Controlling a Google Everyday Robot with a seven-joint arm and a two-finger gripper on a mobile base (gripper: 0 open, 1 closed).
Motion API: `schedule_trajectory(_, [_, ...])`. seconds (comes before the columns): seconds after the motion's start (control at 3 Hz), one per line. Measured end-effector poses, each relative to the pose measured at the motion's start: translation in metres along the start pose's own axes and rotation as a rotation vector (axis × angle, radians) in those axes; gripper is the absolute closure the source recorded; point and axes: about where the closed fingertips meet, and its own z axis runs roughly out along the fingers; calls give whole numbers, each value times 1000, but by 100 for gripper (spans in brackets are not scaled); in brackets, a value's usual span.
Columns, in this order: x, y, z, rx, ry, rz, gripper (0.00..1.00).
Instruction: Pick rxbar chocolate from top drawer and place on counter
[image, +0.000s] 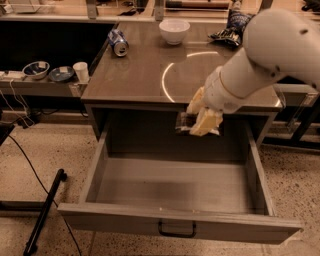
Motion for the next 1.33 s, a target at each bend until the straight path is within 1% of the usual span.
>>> schedule_trajectory(0.33, [-6,-43,-22,-14,44,-9,100])
schedule_trajectory(0.67, [-31,-88,-29,-30,51,-27,100])
schedule_trajectory(1.0, [-54,-129,-31,-19,16,-15,100])
schedule_trajectory(1.33, [-75,-161,-30,-1,-46,22,100])
